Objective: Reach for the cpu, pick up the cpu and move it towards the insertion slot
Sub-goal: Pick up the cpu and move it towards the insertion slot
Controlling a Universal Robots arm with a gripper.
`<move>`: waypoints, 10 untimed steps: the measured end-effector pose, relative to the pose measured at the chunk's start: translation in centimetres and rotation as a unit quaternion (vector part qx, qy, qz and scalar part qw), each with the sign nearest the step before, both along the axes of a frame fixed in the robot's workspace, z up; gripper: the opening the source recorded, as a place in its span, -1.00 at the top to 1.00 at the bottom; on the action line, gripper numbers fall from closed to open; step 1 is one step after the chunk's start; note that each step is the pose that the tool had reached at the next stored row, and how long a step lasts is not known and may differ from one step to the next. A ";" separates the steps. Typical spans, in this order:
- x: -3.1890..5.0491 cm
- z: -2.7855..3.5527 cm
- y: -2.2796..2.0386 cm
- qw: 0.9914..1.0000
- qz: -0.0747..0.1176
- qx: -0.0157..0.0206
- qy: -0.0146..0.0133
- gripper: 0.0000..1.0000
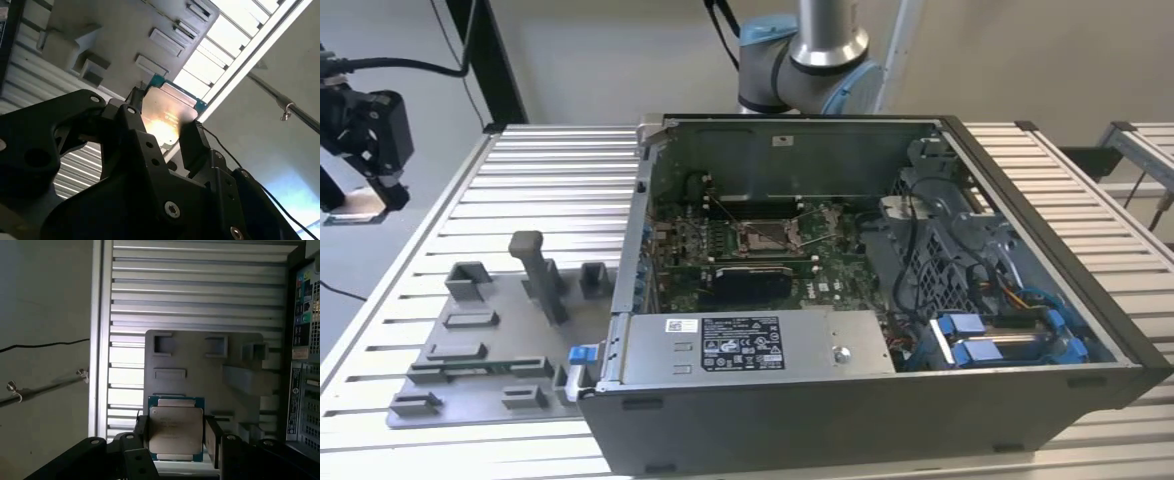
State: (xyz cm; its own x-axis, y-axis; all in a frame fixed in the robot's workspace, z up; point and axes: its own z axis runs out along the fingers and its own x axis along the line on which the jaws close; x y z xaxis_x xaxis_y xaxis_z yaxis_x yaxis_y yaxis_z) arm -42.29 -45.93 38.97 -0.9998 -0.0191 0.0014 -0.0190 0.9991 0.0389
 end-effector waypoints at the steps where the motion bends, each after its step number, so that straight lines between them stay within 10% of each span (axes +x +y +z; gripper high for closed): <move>1: 0.00 0.12 0.00 1.000 0.000 0.000 0.000 1.00; 10: 0.00 0.68 0.00 1.000 0.000 0.000 0.000 1.00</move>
State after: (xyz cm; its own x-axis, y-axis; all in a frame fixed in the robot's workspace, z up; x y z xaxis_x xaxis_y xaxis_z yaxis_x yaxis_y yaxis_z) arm -42.29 -45.93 39.64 -0.9998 -0.0191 0.0012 -0.0190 0.9991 0.0389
